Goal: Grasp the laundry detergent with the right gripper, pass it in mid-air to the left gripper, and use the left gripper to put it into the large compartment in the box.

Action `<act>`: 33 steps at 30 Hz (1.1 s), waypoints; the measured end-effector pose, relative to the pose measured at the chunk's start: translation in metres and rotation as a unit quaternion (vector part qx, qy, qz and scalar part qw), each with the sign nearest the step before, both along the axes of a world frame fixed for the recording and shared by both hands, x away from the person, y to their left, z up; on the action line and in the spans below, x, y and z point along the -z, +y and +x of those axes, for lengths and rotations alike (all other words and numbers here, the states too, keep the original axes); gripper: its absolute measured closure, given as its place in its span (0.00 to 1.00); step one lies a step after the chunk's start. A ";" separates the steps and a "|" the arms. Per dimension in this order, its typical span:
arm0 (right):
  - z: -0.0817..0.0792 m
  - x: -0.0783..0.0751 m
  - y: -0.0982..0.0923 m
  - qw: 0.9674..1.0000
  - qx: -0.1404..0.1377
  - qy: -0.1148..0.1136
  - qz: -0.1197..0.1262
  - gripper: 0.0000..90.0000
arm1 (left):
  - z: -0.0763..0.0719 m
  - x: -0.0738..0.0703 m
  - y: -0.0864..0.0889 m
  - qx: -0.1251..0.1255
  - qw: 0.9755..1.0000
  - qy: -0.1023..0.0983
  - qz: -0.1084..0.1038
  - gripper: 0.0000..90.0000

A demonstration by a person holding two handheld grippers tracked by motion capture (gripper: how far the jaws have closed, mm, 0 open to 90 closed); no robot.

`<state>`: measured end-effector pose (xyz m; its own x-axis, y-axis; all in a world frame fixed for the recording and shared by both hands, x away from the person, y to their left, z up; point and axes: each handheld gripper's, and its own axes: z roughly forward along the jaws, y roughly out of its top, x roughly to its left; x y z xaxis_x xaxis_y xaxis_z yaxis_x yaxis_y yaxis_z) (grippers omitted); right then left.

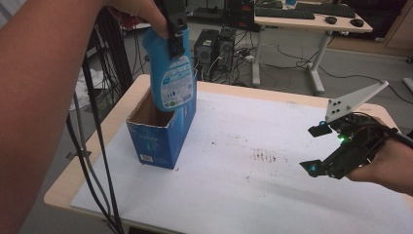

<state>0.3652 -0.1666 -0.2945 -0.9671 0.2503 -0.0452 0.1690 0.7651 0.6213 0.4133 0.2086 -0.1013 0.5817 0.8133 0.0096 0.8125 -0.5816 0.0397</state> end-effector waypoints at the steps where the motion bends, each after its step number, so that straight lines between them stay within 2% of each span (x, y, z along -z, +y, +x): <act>1: 0.000 0.000 0.001 1.000 -0.001 -0.001 -0.002 0.01 | 0.001 0.001 0.003 -0.008 1.000 0.000 0.001 0.43; 4: 0.001 0.002 0.002 1.000 0.000 0.000 -0.005 0.01 | 0.006 0.004 0.014 -0.043 0.999 0.003 -0.002 0.43; 10: 0.002 0.002 0.000 1.000 0.005 0.002 -0.006 0.01 | 0.011 0.012 0.026 -0.088 0.996 0.008 0.001 0.43; 13: 0.002 0.002 -0.001 1.000 0.005 0.001 -0.006 0.01 | 0.014 0.019 0.031 -0.103 0.995 0.010 0.005 0.43; 16: 0.002 0.002 -0.002 1.000 0.007 0.003 -0.007 0.01 | 0.017 0.027 0.034 -0.102 0.995 0.011 0.013 0.43; 19: 0.003 0.002 -0.003 1.000 0.009 0.003 -0.007 0.01 | 0.020 0.039 0.034 -0.079 0.997 0.014 0.018 0.43; 24: 0.002 0.004 -0.005 1.000 0.014 0.003 -0.006 0.01 | 0.026 0.061 0.036 -0.041 0.999 0.019 0.006 0.43; 30: 0.001 0.007 -0.007 1.000 0.018 0.008 -0.009 0.01 | 0.030 0.087 0.035 0.003 1.000 0.020 0.011 0.43; 33: 0.000 0.008 -0.007 1.000 0.019 0.009 -0.012 0.01 | 0.031 0.099 0.035 0.041 0.999 0.019 0.022 0.43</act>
<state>0.3654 -0.1740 -0.3021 -0.9575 0.2866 -0.0337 0.2101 0.7724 0.5994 0.4447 0.2433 -0.2003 0.6476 0.7617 0.0214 0.7620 -0.6473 -0.0176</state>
